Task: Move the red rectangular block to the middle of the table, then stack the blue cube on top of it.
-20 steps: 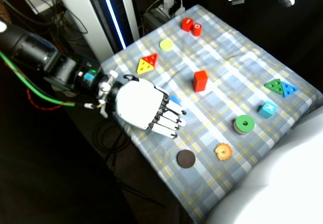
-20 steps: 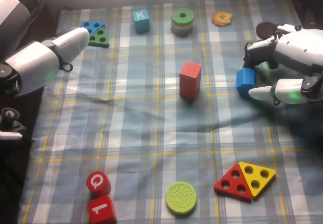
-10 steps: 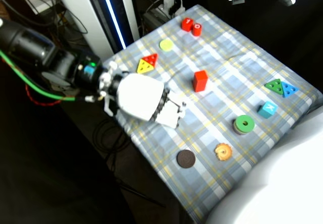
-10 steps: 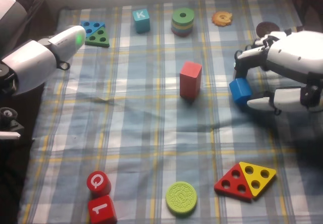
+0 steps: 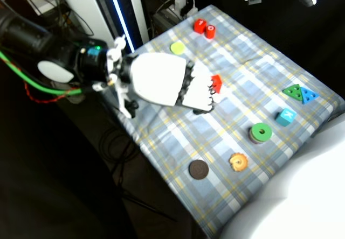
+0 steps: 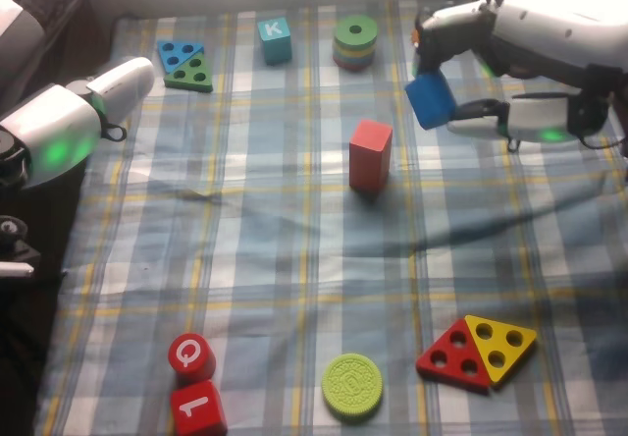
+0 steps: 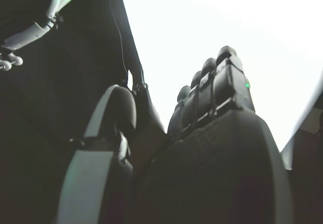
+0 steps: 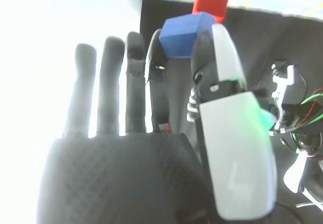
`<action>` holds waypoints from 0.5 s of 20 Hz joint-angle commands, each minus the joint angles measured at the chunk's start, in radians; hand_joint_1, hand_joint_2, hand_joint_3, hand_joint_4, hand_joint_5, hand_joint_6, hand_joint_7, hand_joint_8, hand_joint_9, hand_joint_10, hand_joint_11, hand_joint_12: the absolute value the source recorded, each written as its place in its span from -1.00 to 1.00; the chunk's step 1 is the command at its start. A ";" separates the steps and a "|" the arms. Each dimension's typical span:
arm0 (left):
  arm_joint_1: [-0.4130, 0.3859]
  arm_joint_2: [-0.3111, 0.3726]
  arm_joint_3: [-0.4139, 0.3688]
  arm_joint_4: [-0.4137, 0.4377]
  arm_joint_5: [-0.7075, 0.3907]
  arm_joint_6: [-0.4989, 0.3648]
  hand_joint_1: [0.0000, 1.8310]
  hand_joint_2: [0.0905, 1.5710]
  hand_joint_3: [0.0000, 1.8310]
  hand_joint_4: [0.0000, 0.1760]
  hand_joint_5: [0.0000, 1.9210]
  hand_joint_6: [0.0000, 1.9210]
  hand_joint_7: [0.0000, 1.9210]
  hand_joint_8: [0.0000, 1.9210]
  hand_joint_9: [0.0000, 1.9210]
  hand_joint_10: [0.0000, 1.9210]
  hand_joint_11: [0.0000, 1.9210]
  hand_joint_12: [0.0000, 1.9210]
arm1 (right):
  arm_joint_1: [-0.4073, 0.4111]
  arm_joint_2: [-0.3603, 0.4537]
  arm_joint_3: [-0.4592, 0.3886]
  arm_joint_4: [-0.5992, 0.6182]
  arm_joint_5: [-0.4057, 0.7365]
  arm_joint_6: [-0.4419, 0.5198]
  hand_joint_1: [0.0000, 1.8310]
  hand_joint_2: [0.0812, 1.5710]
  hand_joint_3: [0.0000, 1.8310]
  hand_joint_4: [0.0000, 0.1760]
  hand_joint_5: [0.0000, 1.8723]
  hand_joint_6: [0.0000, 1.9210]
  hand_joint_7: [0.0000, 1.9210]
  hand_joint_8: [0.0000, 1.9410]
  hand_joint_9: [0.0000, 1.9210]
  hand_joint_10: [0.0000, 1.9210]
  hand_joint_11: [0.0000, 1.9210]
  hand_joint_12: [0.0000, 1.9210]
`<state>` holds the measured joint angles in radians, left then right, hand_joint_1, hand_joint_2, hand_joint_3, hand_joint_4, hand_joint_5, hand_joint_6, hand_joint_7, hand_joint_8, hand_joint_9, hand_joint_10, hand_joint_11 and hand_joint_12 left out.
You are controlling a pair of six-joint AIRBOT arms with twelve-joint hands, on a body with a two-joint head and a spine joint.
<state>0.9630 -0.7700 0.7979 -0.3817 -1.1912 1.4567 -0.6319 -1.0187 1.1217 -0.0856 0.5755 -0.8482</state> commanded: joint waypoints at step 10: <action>-0.009 -0.007 0.009 0.014 -0.121 -0.008 -0.16 0.83 -0.99 -0.09 -0.93 -1.00 -1.00 -1.00 -1.00 -1.00 -1.00 -1.00 | 0.061 -0.062 0.024 -0.029 0.111 0.005 0.18 0.68 -0.99 -1.00 -0.36 0.74 -0.36 0.59 -0.23 0.82 -0.08 0.99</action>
<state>0.9630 -0.7742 0.8021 -0.3855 -1.1915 1.4567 -0.5888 -1.0794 1.1454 -0.1226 0.5659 -0.8474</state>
